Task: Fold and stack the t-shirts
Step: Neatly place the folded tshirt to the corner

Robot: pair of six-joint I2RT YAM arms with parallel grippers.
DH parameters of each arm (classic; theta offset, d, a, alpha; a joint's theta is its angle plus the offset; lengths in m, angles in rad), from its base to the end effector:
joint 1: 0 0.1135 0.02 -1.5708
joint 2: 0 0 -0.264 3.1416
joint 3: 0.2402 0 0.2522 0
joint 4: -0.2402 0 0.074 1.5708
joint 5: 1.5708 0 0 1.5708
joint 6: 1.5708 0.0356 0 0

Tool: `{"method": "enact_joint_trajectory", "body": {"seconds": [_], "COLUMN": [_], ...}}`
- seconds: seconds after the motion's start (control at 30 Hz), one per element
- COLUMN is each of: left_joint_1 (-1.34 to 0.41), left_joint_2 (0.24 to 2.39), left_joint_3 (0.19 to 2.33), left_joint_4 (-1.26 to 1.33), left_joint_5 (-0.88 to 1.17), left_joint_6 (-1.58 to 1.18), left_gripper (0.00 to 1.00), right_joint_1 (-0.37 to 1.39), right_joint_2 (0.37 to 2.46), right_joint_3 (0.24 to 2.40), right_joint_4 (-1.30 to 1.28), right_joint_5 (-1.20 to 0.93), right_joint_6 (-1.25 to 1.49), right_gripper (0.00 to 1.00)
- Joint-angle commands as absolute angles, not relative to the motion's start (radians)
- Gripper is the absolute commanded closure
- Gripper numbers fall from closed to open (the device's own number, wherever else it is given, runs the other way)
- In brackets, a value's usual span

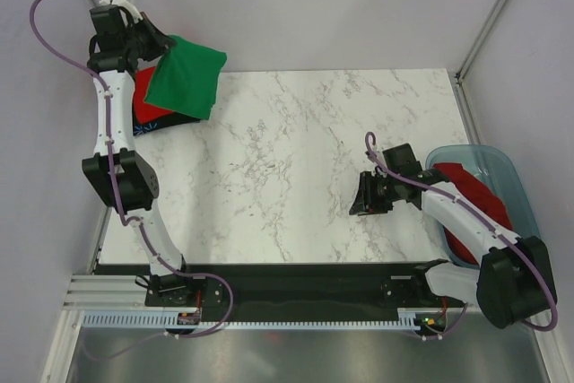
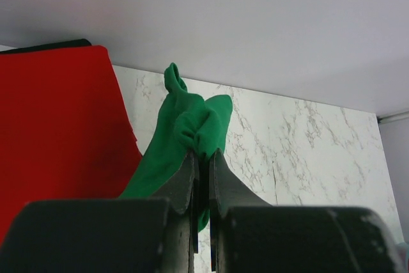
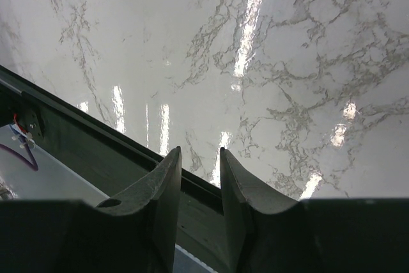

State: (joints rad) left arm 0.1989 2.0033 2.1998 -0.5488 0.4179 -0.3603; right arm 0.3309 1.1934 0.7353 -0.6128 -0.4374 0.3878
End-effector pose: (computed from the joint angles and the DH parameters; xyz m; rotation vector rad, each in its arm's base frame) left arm 0.4530 0.0766 0.4231 -0.2546 1.9074 -0.5094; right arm 0.2031 0.0857 0.2112 -0.0767 2.7175 0.8084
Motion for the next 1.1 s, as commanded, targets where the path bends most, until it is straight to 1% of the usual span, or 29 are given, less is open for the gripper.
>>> {"method": "enact_joint_trajectory", "body": {"seconds": [0.0,0.33,0.7,1.07], "left_joint_1": [0.228,0.290,0.347,0.387], "left_joint_2": [2.008,2.115,2.218,2.344], "left_joint_3": [2.260,2.328,2.393,2.479], "left_joint_4": [-0.471,-0.442,-0.356,-0.276], "left_joint_5": [0.471,0.474,0.419,0.419], "left_joint_6": [-0.380,-0.428,-0.465,-0.492], "left_gripper": [0.98,0.98,0.98,0.98], "right_joint_1": [0.330,0.328,0.328,0.330], "right_joint_2": [1.204,1.244,1.281,1.338], "right_joint_3": [0.735,0.736,0.738,0.742], "right_joint_4": [-0.592,-0.592,-0.601,-0.606], "right_joint_5": [-0.445,-0.440,-0.425,-0.400], "right_joint_6": [0.371,0.371,0.376,0.379], "right_gripper": [0.62,0.63,0.63,0.64]}}
